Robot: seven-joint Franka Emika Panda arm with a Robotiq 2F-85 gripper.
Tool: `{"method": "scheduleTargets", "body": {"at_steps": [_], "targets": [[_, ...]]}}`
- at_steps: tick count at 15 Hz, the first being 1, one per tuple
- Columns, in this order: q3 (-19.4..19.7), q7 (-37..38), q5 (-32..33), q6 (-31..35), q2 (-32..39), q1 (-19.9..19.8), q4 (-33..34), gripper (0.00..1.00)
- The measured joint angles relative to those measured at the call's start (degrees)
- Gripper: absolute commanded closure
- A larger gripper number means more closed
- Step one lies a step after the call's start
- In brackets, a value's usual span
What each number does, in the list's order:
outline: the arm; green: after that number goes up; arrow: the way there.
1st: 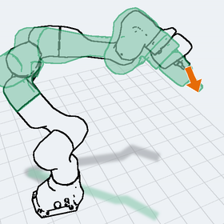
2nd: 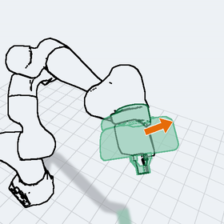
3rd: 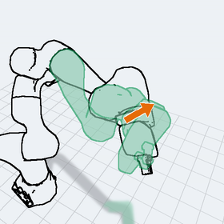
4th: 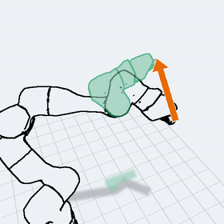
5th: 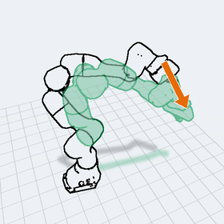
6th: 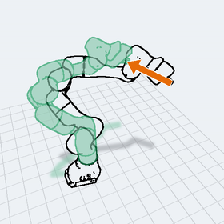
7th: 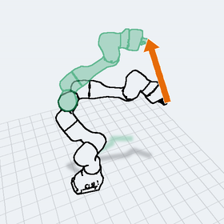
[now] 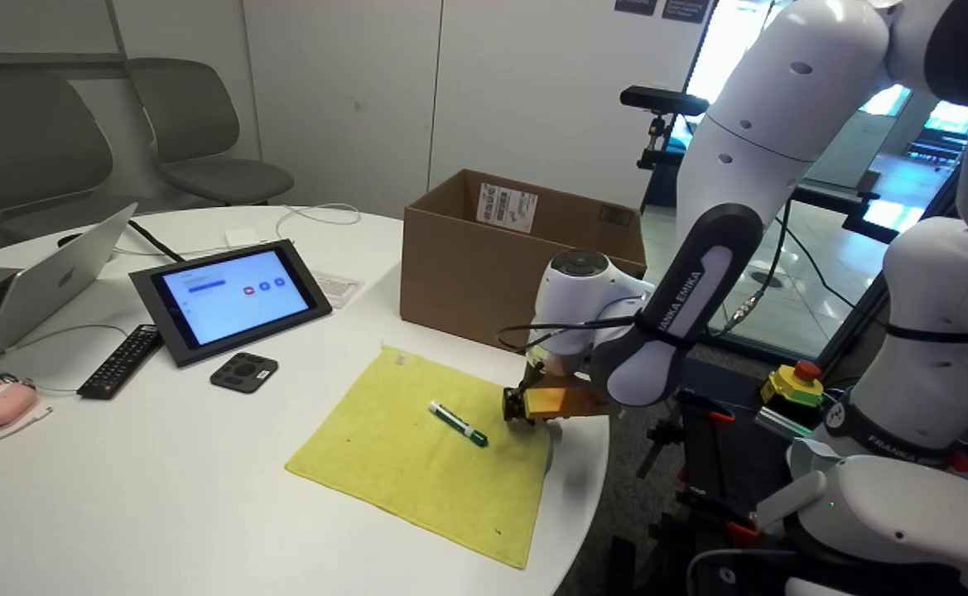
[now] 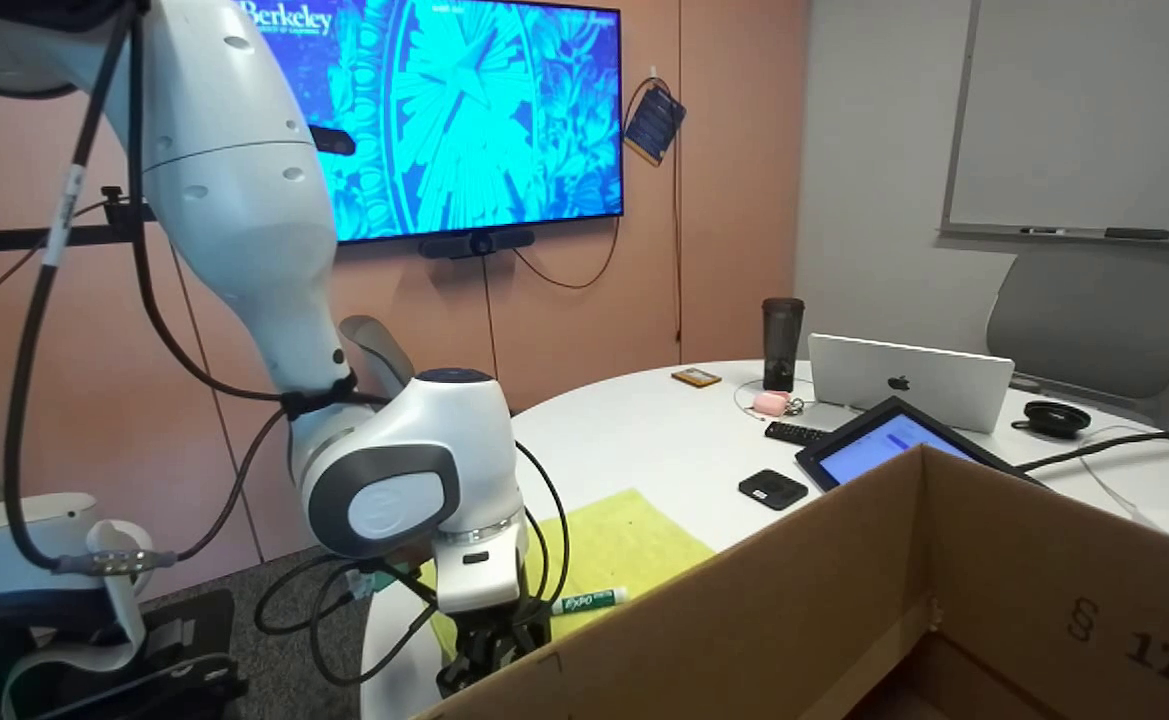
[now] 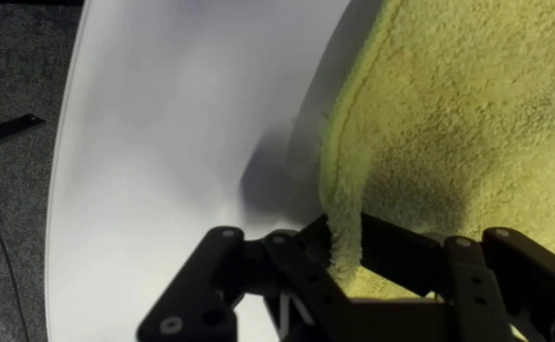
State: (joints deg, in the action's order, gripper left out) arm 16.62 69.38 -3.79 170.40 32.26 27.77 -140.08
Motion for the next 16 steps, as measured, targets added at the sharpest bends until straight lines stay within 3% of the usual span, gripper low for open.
{"method": "scheduleTargets", "body": {"at_steps": [3,9,12,16], "targets": [[4.7,1.3,2.6,0.0,-0.7,6.8,0.3,0.96],[18.2,5.7,12.3,-2.9,-1.9,28.0,2.9,0.96],[18.2,5.9,14.9,-6.0,-1.5,33.3,6.4,0.97],[11.8,5.3,16.4,-10.0,0.9,33.2,12.2,0.97]]}}
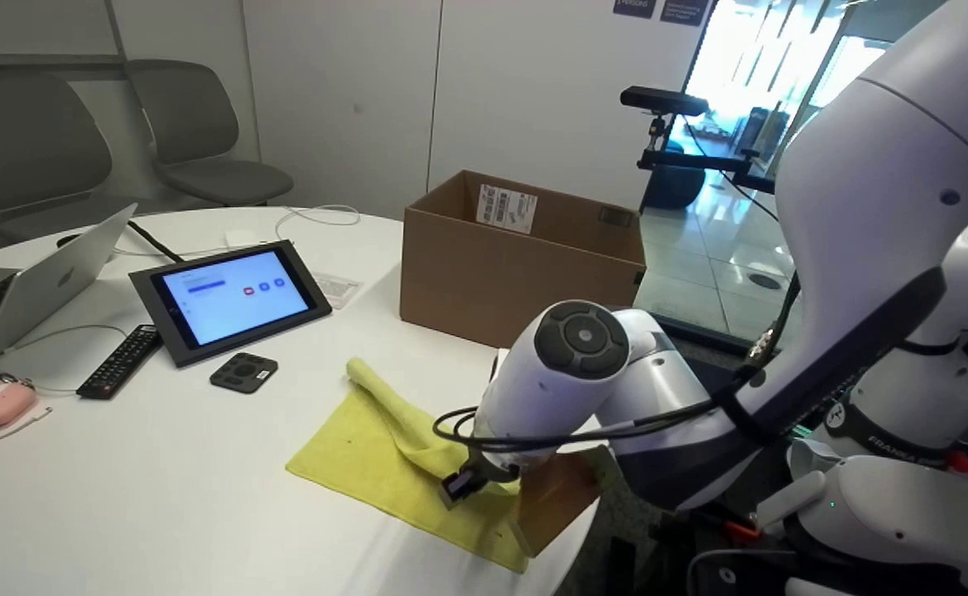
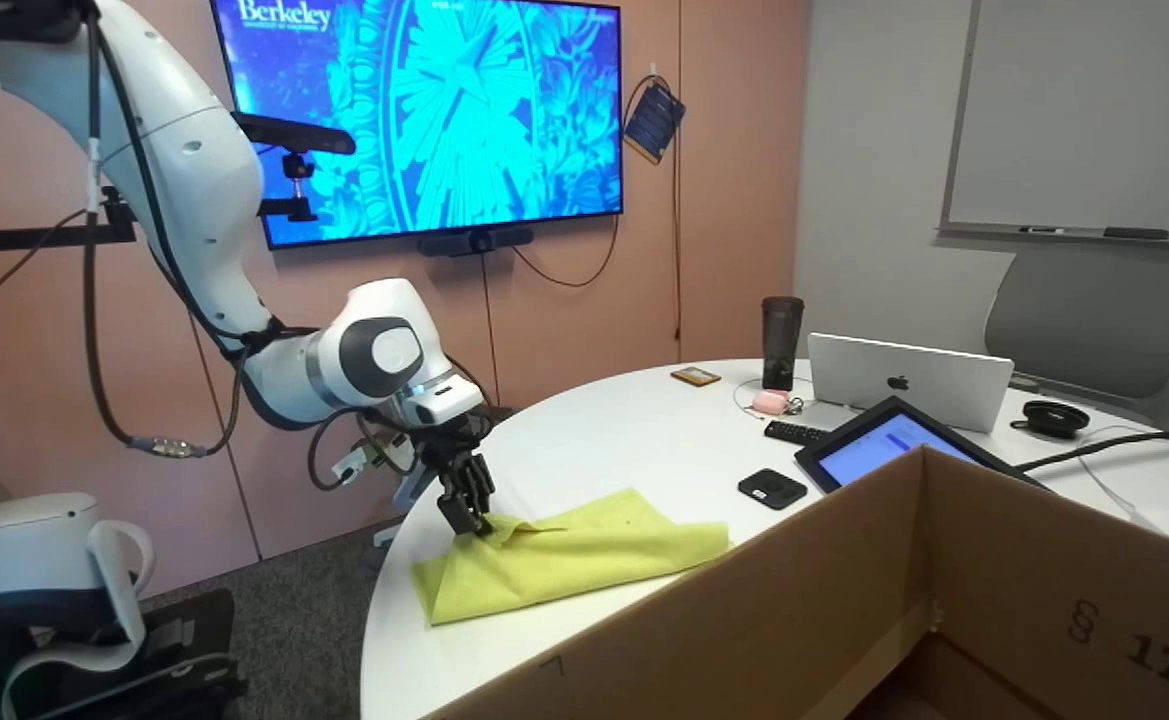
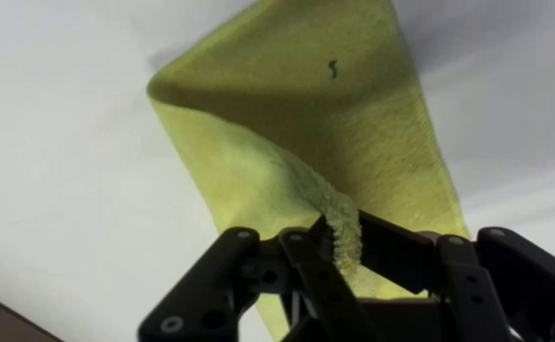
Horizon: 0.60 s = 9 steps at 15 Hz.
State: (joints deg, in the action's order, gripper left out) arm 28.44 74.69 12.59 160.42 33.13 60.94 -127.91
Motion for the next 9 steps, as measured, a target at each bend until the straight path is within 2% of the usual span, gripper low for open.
{"method": "scheduleTargets", "body": {"at_steps": [5,6,7,9], "targets": [[-8.7,-4.1,0.1,-3.2,4.8,-4.4,5.7,0.95],[-9.7,-5.1,0.1,-3.6,5.7,-5.2,6.7,0.86],[-10.5,-6.1,0.1,-3.8,6.3,-5.9,7.4,0.69],[-11.4,-8.5,0.3,-4.1,6.4,-7.0,8.1,0.58]]}}
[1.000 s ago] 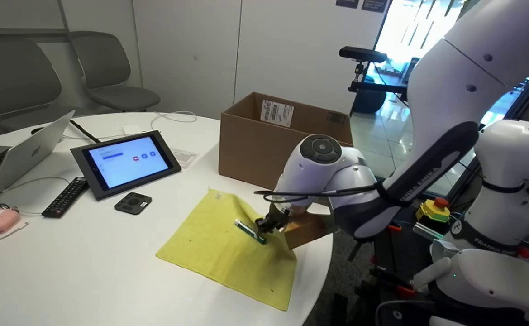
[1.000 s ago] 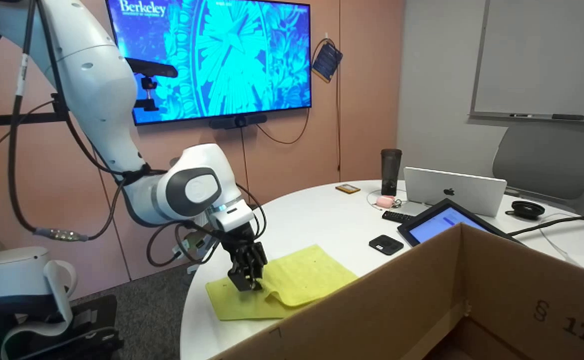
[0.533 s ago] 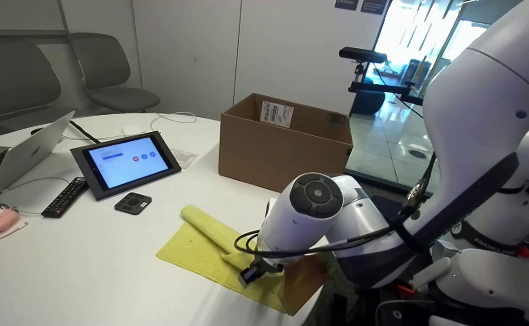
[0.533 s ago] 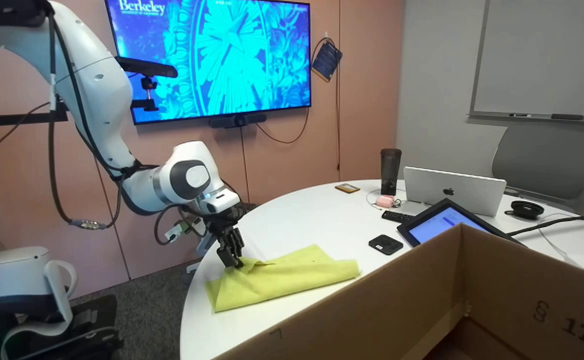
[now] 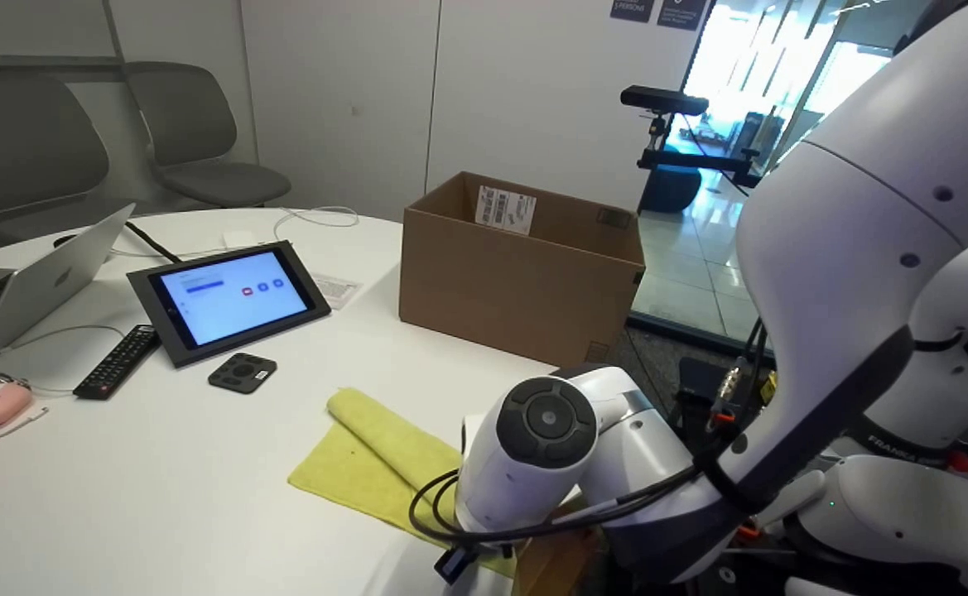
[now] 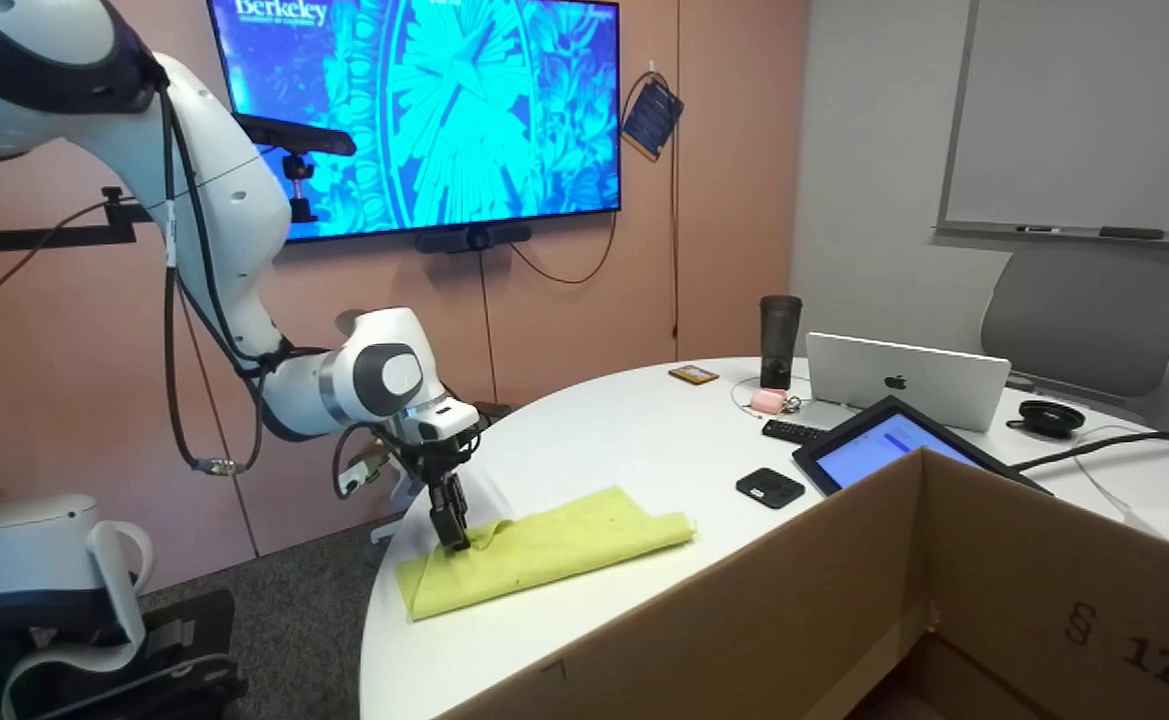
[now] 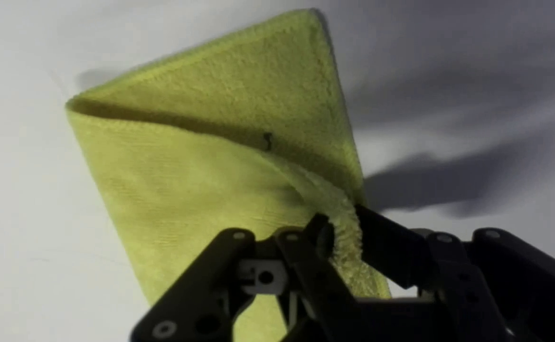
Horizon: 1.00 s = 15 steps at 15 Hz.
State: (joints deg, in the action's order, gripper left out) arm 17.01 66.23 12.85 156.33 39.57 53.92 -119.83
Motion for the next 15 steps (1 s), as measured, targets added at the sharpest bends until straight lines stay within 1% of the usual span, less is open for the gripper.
{"method": "scheduleTargets", "body": {"at_steps": [1,3,4,7,8,12,15], "targets": [[-0.4,-1.0,0.1,0.0,-0.1,-0.4,0.2,0.49],[-0.7,-2.4,0.4,0.2,-0.8,-0.7,0.3,0.34],[-0.8,-3.1,0.6,0.6,-1.3,-0.8,0.3,0.26],[-0.9,-5.1,1.9,2.2,-4.0,-0.9,-0.5,0.03],[-0.9,-5.5,2.2,2.9,-5.0,-1.1,-0.8,0.00],[-0.9,-7.2,2.3,3.7,-8.7,-3.2,-1.0,0.00],[0.7,-6.1,2.3,3.9,-9.6,-5.0,0.3,0.00]]}}
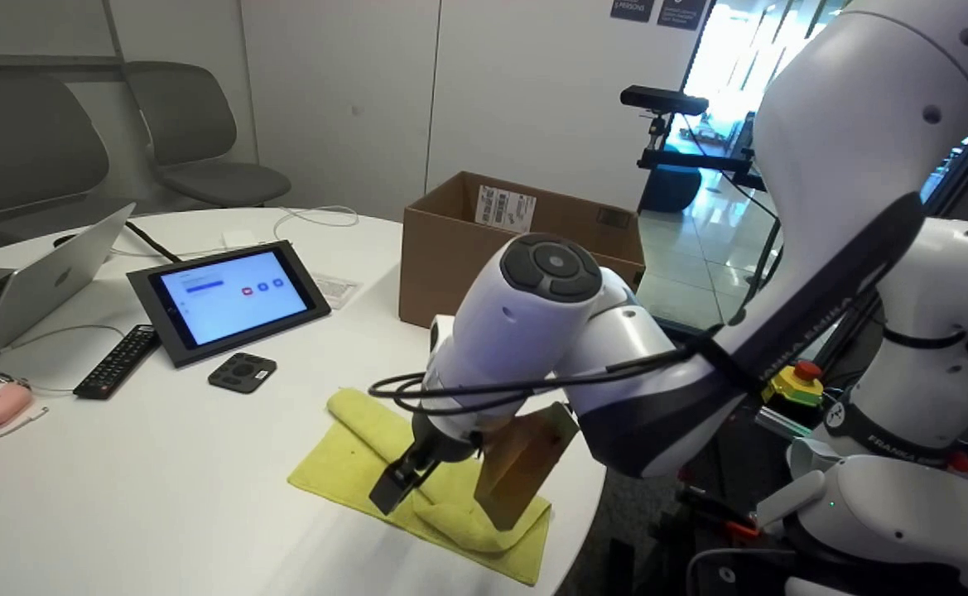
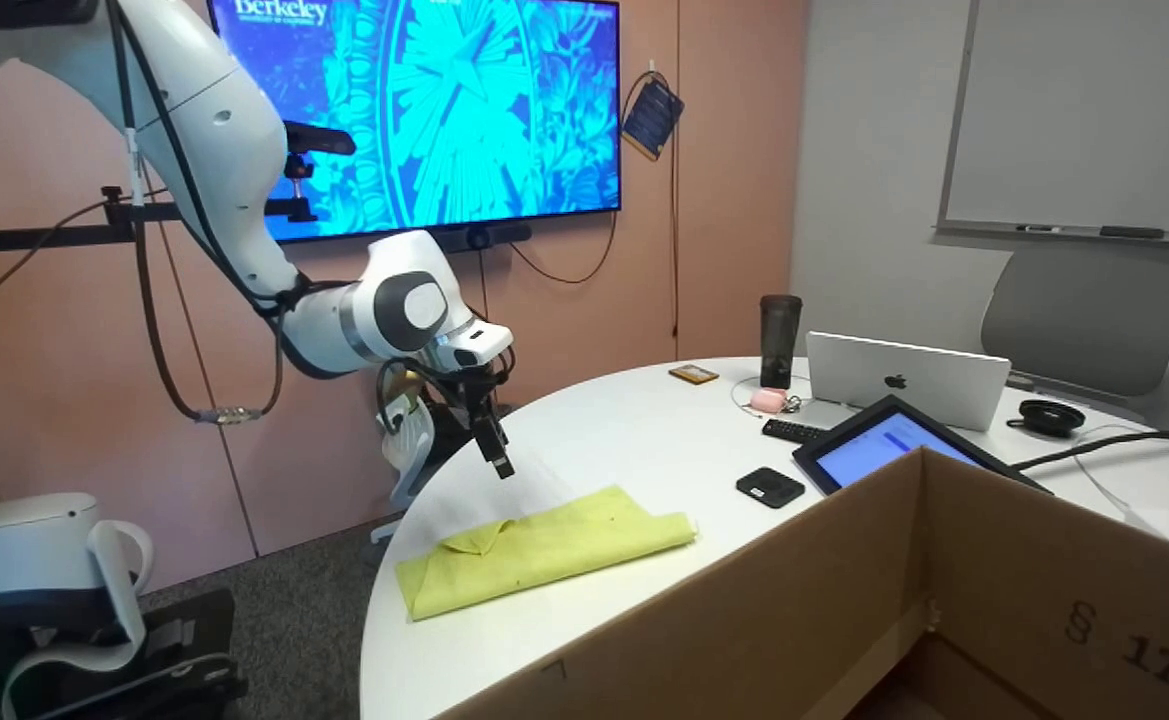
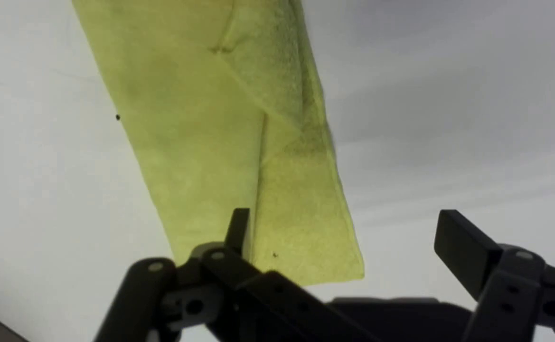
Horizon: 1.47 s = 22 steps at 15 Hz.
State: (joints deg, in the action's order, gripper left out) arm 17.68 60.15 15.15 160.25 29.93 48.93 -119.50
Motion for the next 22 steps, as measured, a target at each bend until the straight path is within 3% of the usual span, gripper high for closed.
{"method": "scheduleTargets", "body": {"at_steps": [5,12,22], "targets": [[1.4,4.3,0.0,-0.6,4.4,-4.2,6.3,0.00],[-0.1,6.8,-0.7,-6.4,16.1,-9.8,19.6,0.00],[-4.4,-1.9,0.5,-16.4,23.6,-13.5,33.2,0.00]]}}
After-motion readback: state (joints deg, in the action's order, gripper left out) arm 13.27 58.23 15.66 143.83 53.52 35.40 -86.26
